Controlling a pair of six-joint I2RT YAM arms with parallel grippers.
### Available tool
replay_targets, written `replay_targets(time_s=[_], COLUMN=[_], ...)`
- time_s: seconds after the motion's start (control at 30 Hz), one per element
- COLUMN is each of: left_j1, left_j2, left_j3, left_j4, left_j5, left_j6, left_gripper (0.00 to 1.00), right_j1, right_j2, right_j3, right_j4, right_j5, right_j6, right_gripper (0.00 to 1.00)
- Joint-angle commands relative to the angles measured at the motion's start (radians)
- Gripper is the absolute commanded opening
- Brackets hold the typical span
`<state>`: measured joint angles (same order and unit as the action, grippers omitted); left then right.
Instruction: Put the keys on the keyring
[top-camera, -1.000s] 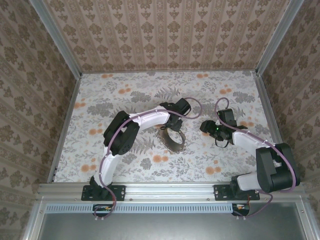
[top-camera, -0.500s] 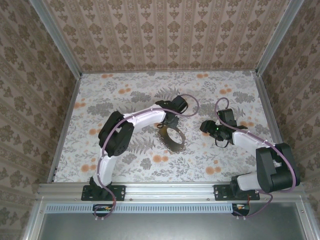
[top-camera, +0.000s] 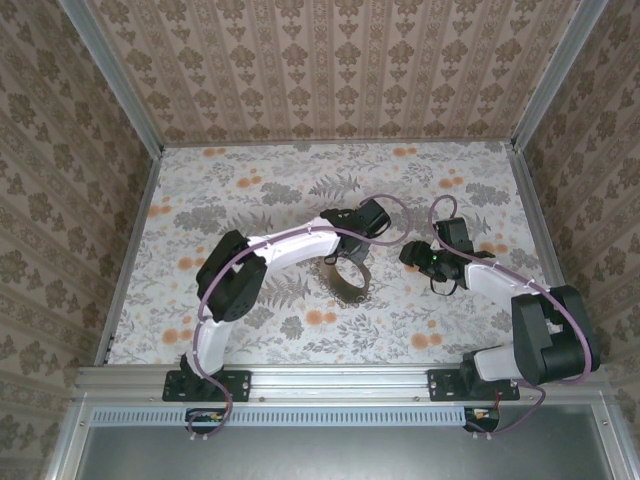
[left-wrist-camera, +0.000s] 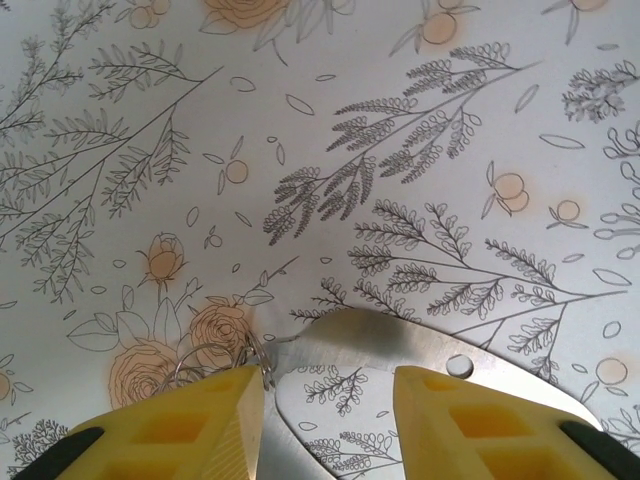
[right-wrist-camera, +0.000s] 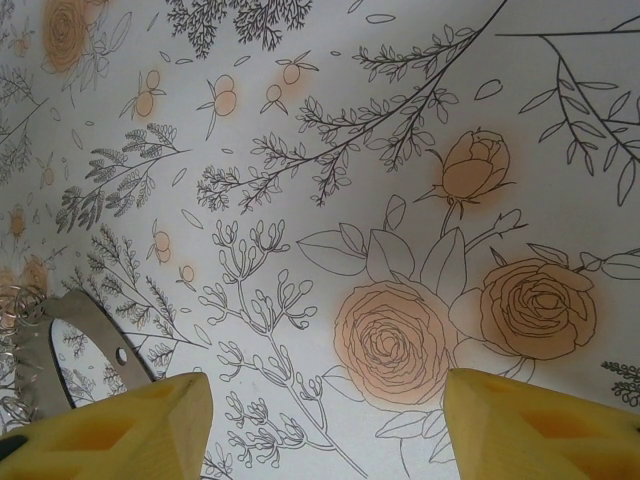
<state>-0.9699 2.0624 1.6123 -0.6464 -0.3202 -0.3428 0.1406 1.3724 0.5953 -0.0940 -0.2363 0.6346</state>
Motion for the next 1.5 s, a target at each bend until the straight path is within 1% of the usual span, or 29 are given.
replay_targets(time_s=[0.0, 0.2, 0.43, 0.57, 0.63, 1.1, 1.47], left_j1=[0.003, 0.003, 0.011, 0.020, 0.022, 0.037, 0.050], left_j2=[0.025, 0.053, 0.067, 0.073, 0.074, 0.084, 0.087], left_j3=[0.010, 0.007, -0.006, -0.014, -0.018, -0.044, -0.059], left_j4=[-0.006, -0.004, 0.003, 0.007, 0.011, 0.028, 0.031], left_j5=[-0.049, -0.058, -0.069, -0.063, -0.063, -0.049, -0.063], left_j6=[-0.049, -0.054, -0.059, -0.059, -0.060, -0.056, -0.059], left_gripper=[0.39, 0.36, 0.35, 0.35, 0.35, 0.32, 0.32], right_j1=[-0.006, -0.006, -0.006, -0.006, -0.006, -0.006, -0.006], right_j2=[0.011, 0.011, 0.011, 0.011, 0.039, 0.049, 0.053], right_j3=[-0.011, -0.011, -0.012, -0.014, -0.014, -0.011, -0.009], right_j4=[0.014, 0.017, 0.019, 0.021, 0.023, 0.025, 0.025], right_j5=[-0.014, -0.014, -0.016, -0.014, -0.014, -0.013, -0.014], right_j6=[-0.009, -0.009, -0.008, -0.009, -0.009, -0.009, -0.010], right_gripper=[0.64, 0.64, 0.64, 0.64, 0.64, 0.64, 0.64])
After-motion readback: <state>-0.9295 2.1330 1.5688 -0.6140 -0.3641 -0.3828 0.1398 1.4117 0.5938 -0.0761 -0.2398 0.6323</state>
